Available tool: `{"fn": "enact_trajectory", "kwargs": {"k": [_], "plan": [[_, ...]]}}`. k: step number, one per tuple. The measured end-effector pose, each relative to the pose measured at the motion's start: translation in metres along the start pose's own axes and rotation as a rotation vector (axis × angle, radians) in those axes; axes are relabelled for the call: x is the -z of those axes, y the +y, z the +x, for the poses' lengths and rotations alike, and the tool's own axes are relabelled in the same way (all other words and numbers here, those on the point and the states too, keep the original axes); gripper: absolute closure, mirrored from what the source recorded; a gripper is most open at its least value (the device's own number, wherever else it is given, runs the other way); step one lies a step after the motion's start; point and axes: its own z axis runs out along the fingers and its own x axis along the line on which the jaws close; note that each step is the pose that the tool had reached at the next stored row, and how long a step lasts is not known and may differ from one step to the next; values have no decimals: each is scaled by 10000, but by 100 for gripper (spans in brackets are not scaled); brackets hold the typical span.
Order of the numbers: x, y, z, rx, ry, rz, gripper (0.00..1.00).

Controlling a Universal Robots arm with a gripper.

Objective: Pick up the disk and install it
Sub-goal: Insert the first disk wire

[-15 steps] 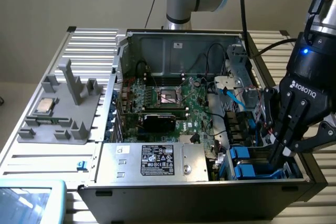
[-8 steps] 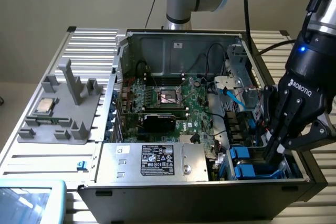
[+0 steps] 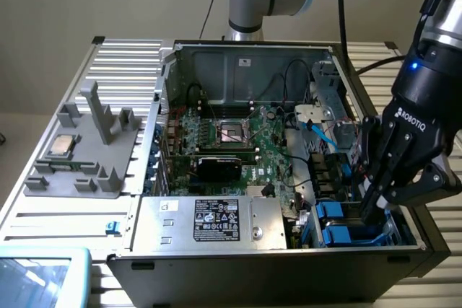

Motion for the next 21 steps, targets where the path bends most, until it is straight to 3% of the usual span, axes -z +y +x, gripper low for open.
{"fn": "enact_trajectory", "kwargs": {"k": [3, 4, 7, 9, 17, 21], "plan": [[-1, 0, 1, -417, 136, 162, 84], [-1, 0, 0, -479, 155, 186, 84], [-1, 0, 1, -479, 155, 186, 84], [0, 2, 3, -482, 160, 234, 84], [-2, 2, 9, -744, 283, 643, 84], [-2, 2, 9, -762, 292, 656, 84]]}}
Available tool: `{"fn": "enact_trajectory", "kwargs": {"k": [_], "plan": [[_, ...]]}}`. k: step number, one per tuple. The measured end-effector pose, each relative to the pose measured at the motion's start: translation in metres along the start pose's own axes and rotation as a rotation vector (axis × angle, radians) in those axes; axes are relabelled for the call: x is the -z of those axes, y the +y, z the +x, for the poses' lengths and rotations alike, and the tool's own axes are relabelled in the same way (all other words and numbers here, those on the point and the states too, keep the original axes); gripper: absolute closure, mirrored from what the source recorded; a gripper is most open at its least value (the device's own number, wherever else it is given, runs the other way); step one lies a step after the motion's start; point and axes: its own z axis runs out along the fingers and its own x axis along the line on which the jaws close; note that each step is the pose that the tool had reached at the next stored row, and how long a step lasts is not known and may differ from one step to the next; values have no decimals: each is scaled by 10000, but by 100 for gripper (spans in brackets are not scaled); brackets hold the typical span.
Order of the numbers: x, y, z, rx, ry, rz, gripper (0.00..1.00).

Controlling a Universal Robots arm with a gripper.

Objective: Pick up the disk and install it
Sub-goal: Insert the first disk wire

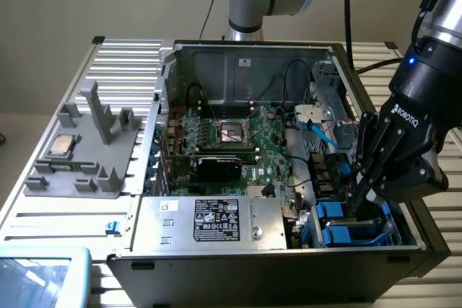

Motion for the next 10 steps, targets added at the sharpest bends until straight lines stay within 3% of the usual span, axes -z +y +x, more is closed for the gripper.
{"fn": "enact_trajectory", "kwargs": {"k": [4, 10], "plan": [[0, 2, 2, -105, 45, 92, 84], [-3, 4, 6, -273, 117, 326, 84]]}}
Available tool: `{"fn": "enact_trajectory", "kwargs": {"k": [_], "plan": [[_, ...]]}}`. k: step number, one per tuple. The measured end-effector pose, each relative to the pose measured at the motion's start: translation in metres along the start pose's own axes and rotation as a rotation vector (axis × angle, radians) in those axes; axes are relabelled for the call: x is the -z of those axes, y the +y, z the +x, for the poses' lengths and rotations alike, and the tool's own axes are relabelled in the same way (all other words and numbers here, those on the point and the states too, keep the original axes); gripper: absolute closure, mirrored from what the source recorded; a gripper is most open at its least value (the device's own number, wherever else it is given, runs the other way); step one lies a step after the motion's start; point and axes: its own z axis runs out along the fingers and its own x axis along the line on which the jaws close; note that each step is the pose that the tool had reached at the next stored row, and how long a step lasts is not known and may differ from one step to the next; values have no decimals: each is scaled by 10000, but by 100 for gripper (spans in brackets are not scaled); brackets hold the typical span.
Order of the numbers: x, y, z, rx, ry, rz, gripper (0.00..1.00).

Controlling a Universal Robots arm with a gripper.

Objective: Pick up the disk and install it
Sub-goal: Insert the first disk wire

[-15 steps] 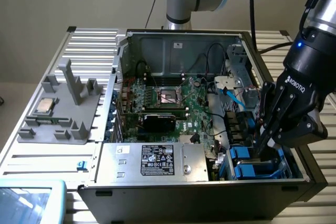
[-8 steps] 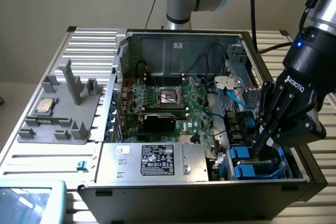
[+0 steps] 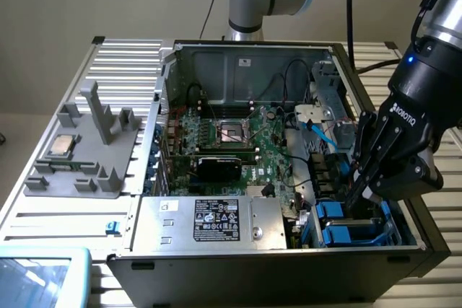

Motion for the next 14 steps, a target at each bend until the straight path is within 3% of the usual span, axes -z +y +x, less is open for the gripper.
{"fn": "enact_trajectory", "kwargs": {"k": [14], "plan": [[-1, 0, 0, -20, 7, 28, 84]]}}
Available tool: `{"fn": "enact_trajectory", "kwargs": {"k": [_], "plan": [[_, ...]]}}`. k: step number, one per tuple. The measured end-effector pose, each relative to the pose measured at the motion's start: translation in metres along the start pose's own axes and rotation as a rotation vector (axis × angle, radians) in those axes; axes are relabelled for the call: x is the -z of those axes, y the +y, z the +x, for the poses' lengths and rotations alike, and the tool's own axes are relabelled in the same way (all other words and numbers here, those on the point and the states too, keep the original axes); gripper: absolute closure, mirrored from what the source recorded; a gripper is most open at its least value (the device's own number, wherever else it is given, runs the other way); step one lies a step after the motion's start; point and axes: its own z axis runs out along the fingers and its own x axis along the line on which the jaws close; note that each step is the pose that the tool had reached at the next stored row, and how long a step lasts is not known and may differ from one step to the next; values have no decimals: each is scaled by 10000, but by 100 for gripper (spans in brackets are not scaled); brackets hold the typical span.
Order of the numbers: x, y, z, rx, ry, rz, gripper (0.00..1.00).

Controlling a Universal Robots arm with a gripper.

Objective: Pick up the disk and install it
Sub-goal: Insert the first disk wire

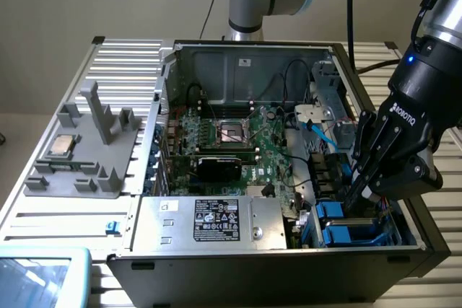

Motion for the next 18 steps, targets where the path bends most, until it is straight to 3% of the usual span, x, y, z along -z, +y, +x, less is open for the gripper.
{"fn": "enact_trajectory", "kwargs": {"k": [3, 6, 9, 15, 17, 18], "plan": [[1, 0, -1, 16, 20, -1, 84], [0, 2, 0, 269, 225, -69, 84], [2, 6, -1, 461, 344, -205, 84], [2, 6, -3, 462, 346, -226, 84], [1, 11, -13, 492, 381, -370, 84], [1, 13, -18, 521, 408, -488, 84]]}}
